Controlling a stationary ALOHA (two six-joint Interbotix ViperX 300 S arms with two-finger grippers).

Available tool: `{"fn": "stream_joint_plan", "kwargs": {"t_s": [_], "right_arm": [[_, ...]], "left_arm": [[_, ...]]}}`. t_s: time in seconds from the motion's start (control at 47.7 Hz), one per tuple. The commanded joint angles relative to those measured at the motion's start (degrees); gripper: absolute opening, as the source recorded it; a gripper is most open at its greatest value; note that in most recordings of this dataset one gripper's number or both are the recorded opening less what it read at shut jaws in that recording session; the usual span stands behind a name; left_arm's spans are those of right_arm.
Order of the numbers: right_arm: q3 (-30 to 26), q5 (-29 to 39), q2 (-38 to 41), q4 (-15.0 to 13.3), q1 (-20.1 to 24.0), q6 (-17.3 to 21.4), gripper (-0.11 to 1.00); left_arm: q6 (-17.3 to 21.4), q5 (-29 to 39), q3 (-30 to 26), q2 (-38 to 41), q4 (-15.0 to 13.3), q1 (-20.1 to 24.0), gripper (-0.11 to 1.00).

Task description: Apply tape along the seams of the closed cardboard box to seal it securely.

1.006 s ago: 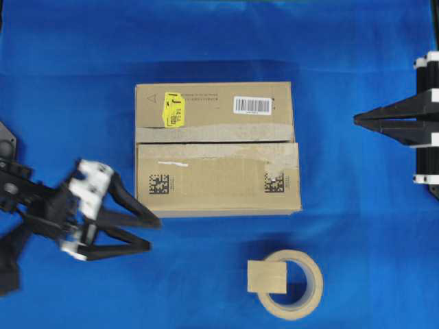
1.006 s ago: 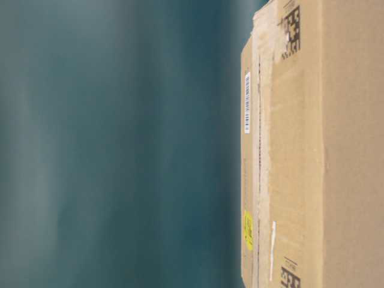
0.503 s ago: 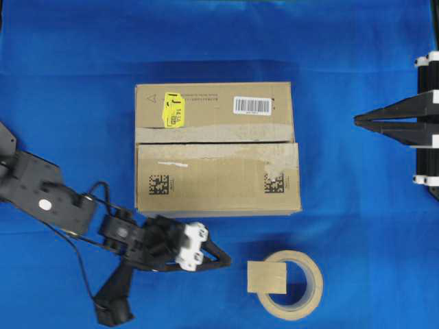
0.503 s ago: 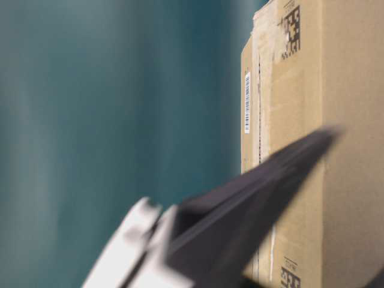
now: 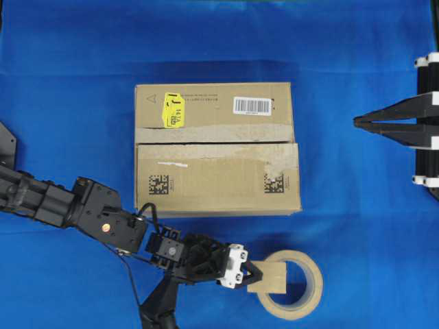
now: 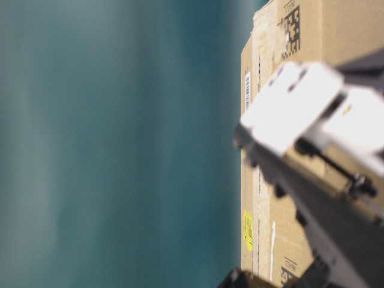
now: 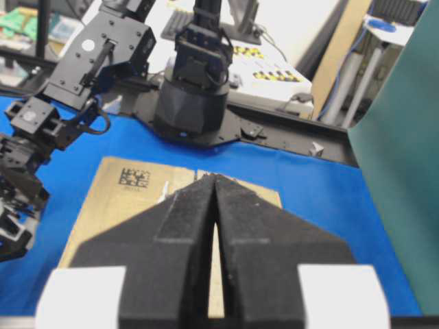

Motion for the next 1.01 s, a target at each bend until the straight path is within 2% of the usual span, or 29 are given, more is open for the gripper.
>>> {"fn": "stream_joint_plan", "kwargs": {"t_s": [0.0,0.084,0.147,0.314,0.44,0.649,0.985], "right_arm": [[-1.3,0.4,0.3,-0.1,0.0,0.2,0.00],[-1.4,0.5,0.4,-0.1,0.0,0.2,0.00],[-1.4,0.5,0.4,-0.1,0.0,0.2,0.00],[-1.3,0.5,0.5,0.0,0.0,0.2,0.00],[-1.2,0.5,1.0,0.0,0.0,0.5,0.00],[-1.2,0.4,1.5,0.0,-0.1,0.5,0.00],[-1.3,0.6,1.4,-0.1,0.0,0.6,0.00]], "left_arm": [[0.0,-0.3,-1.6,-0.7,-0.1,0.1,0.71],[-0.3,0.2,-1.3,-0.7,-0.4,0.2,0.65],[-1.2,0.9,-1.1,-0.8,-0.5,0.2,0.56],[-2.5,1.5,-0.6,-1.1,-1.1,0.2,0.21],[-2.7,1.9,-0.4,-2.8,-1.1,0.2,0.02],[-3.1,2.6,-0.1,-5.3,-1.1,0.1,0.01],[-2.4,9.7,-1.1,-12.7,-1.0,0.4,0.01]]}}
